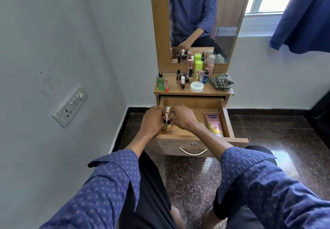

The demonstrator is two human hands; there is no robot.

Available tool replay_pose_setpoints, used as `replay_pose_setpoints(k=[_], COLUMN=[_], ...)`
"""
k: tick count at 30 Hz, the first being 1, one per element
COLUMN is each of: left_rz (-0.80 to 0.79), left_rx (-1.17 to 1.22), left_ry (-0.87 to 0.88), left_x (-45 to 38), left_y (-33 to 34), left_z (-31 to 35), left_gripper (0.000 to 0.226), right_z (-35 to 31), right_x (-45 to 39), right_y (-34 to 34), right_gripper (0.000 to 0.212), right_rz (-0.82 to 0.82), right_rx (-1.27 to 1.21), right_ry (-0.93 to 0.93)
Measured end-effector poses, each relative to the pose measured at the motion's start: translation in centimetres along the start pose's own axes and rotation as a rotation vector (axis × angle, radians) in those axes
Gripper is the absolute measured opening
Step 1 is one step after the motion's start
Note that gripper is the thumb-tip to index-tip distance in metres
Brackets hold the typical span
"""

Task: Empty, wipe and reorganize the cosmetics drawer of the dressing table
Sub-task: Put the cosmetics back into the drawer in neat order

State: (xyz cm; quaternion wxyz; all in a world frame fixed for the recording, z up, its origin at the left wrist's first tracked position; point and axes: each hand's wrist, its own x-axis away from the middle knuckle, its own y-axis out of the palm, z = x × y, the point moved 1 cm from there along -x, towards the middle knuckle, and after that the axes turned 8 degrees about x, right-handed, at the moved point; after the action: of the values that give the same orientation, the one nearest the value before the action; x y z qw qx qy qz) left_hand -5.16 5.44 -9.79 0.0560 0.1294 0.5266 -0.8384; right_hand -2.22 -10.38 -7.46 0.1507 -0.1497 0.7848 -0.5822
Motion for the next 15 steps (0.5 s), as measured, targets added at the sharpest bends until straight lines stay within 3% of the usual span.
replay_pose_setpoints(k=[15], left_rz=[-0.005], left_rx=[-0.015], left_ry=[-0.056], left_x=[0.0], left_y=[0.2], left_z=[0.2], left_gripper=[0.013], right_z=[-1.4], right_x=[0.5], right_y=[0.3], right_gripper=[0.013], right_rz=[0.108], right_rx=[-0.089], right_ry=[0.028])
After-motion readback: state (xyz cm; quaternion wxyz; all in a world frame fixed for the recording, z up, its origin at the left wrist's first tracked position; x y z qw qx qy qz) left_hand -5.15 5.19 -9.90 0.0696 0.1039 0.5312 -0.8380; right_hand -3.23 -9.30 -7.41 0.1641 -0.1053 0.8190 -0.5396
